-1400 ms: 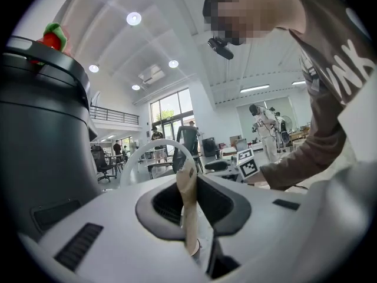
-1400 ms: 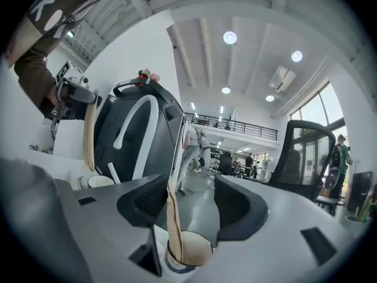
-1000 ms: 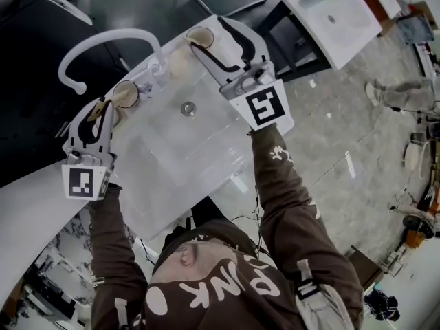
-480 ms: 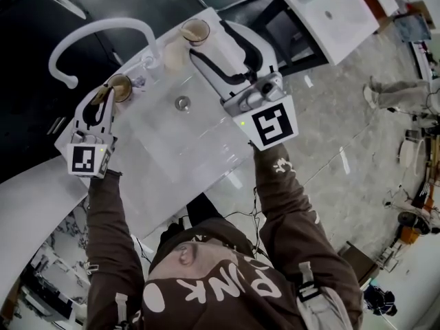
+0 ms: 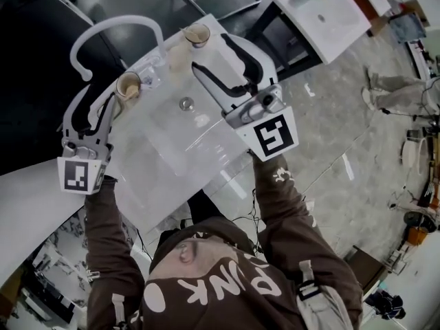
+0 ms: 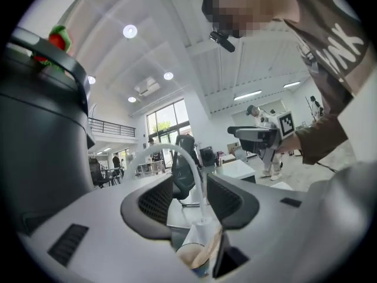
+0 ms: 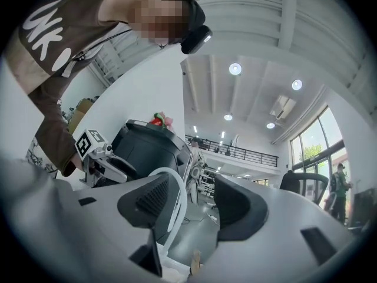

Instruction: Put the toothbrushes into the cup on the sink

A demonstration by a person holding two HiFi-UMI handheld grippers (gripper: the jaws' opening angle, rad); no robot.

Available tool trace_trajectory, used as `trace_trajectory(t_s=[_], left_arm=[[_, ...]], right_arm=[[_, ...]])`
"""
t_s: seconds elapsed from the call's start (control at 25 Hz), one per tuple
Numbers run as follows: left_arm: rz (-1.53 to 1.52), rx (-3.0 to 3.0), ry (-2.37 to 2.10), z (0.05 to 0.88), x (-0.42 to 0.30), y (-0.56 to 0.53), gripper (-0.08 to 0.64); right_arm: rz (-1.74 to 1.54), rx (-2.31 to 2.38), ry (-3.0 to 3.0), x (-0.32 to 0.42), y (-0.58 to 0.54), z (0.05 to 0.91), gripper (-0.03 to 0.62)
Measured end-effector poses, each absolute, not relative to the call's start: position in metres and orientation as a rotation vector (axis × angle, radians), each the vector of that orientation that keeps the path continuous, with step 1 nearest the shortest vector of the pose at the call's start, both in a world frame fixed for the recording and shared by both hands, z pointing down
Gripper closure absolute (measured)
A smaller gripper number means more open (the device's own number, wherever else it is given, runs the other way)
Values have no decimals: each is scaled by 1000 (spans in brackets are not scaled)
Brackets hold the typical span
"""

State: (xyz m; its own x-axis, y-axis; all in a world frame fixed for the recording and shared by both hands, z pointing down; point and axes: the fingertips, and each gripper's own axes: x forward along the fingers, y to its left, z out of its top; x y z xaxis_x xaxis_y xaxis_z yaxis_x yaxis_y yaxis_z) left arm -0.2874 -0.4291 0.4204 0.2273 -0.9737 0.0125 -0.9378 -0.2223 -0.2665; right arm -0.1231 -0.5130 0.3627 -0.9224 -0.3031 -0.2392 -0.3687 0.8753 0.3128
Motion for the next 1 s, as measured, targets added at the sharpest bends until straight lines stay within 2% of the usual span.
trace_trajectory(t_s=[0.44, 1.0], left_arm=[[-108, -2332, 1643, 328, -222, -277, 391], [-5, -2469, 1434, 298, -163, 25, 391]], right_arm=[[464, -538, 2880, -87, -332, 333, 351], [487, -679, 2889, -50, 1, 308, 354]])
